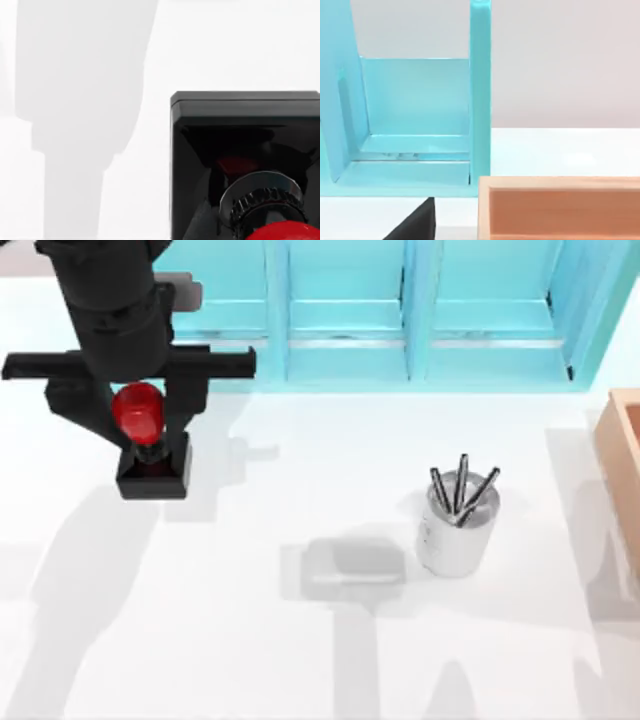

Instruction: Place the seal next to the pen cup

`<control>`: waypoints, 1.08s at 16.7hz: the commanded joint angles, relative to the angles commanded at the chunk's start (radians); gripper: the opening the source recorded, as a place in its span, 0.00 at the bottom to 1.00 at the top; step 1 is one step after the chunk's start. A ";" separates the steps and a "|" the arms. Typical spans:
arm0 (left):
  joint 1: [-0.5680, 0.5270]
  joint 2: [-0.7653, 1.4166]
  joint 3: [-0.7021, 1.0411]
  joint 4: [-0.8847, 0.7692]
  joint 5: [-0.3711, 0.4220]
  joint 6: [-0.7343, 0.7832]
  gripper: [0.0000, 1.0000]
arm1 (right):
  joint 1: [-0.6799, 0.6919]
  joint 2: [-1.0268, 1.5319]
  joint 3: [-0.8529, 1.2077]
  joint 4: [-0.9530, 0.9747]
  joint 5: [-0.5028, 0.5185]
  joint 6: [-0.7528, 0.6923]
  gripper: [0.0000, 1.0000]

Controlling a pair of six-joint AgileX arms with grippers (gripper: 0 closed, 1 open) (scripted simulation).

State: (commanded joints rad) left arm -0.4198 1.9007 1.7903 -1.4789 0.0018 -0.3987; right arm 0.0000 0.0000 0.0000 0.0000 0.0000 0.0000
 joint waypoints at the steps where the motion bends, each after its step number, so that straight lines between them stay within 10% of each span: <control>1: -0.037 0.044 0.054 -0.012 0.000 -0.035 0.00 | 0.000 0.000 0.000 0.000 0.000 0.000 1.00; 9: -0.341 0.384 0.491 -0.086 0.002 -0.332 0.00 | 0.000 0.000 0.000 0.000 0.000 0.000 1.00; 18: -0.370 0.408 0.494 -0.065 0.002 -0.362 0.00 | 0.000 0.000 0.000 0.000 0.000 0.000 1.00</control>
State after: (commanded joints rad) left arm -0.7894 2.3087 2.2847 -1.5438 0.0040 -0.7608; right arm 0.0000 0.0000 0.0000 0.0000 0.0000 0.0000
